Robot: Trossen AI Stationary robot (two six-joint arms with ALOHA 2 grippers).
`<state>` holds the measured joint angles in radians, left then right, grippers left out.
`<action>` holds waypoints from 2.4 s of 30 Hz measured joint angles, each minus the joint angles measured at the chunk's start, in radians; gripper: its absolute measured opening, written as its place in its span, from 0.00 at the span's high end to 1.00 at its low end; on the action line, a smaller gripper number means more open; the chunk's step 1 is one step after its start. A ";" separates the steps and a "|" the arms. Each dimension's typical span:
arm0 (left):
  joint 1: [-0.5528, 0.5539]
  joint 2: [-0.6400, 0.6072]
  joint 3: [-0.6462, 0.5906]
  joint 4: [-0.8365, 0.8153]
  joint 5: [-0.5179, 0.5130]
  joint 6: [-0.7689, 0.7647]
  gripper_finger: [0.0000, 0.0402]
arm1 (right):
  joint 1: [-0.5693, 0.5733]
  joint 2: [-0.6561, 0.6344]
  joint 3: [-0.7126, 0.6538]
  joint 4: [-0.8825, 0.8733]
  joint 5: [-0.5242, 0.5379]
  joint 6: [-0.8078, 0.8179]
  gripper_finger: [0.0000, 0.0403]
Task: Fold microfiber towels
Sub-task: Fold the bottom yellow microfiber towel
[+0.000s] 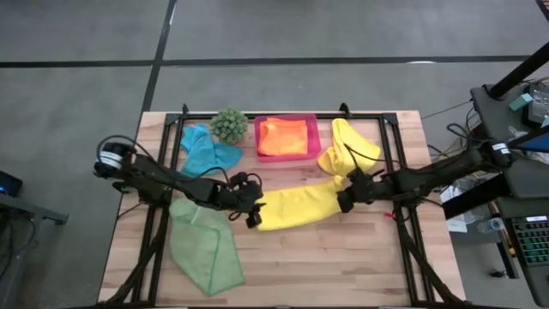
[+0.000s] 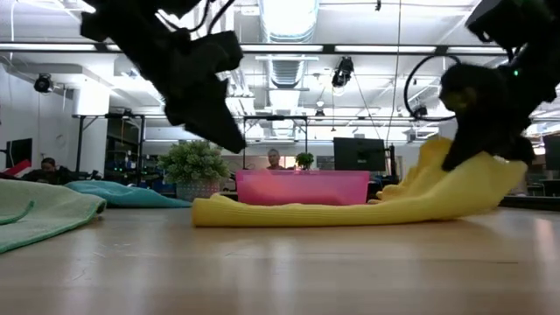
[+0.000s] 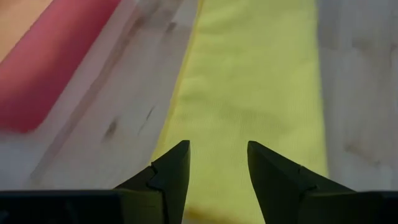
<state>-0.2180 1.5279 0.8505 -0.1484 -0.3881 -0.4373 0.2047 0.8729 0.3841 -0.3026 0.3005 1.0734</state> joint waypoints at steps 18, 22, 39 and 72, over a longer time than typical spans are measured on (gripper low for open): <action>-0.105 -0.156 -0.122 0.018 -0.161 -0.107 0.64 | -0.001 0.378 0.234 0.343 0.011 -0.134 0.97; -0.106 -0.159 -0.120 0.029 -0.167 -0.107 0.64 | -0.015 0.520 0.352 0.341 0.014 -0.192 0.97; -0.112 -0.160 -0.118 0.088 -0.167 -0.107 0.64 | -0.033 0.930 0.806 0.180 0.003 -0.446 0.84; -0.163 0.099 -0.107 0.369 -0.021 0.026 0.64 | 0.091 0.603 0.352 0.404 -0.009 -1.061 0.53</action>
<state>-0.3815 1.6273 0.7436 0.2211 -0.4093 -0.4110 0.2955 1.4762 0.7365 0.1010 0.2916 0.0125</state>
